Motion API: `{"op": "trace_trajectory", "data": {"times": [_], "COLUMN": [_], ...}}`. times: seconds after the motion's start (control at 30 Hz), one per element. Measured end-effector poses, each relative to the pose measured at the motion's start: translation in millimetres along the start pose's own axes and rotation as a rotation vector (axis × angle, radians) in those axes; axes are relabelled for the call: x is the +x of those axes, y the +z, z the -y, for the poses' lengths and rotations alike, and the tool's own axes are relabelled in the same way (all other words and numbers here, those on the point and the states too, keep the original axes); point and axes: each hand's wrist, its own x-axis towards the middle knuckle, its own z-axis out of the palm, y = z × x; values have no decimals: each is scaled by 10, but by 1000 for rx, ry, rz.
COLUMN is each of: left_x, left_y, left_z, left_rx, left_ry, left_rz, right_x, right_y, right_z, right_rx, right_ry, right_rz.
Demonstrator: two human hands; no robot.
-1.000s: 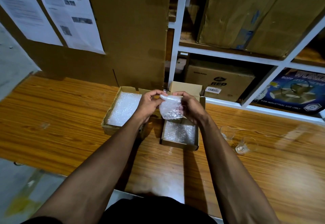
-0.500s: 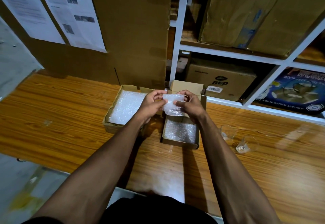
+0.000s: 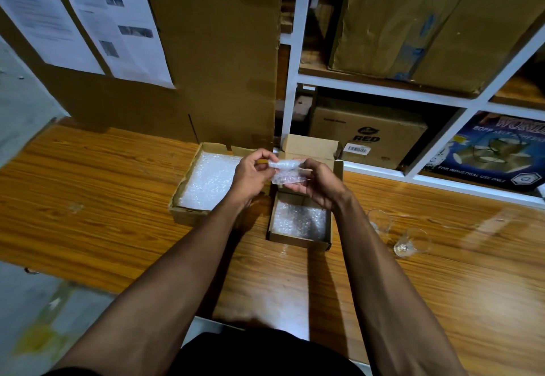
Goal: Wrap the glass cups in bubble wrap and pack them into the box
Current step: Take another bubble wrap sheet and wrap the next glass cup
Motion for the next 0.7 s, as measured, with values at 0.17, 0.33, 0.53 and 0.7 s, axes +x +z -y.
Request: {"op": "trace_trajectory", "data": {"times": [0.17,0.33,0.53,0.7], "left_x": [13,-10,-8,20], "left_y": [35,93,205,354], "left_z": [27,-3,-11,-29], "left_rx": [91,-22,-167,-114], "left_ry": [66,0,-95,-106], "left_rz": [-25,101,156,193], "right_x": [45,129,106,87], "right_y": [-18,-72,-231,-440], "right_z": [-22,-45,-10,-30], "right_rx": [-19,-193,-326,-456], "right_ry": [-33,-134,-207,-270], "right_rz": [-34,-151,-155,-223]}}
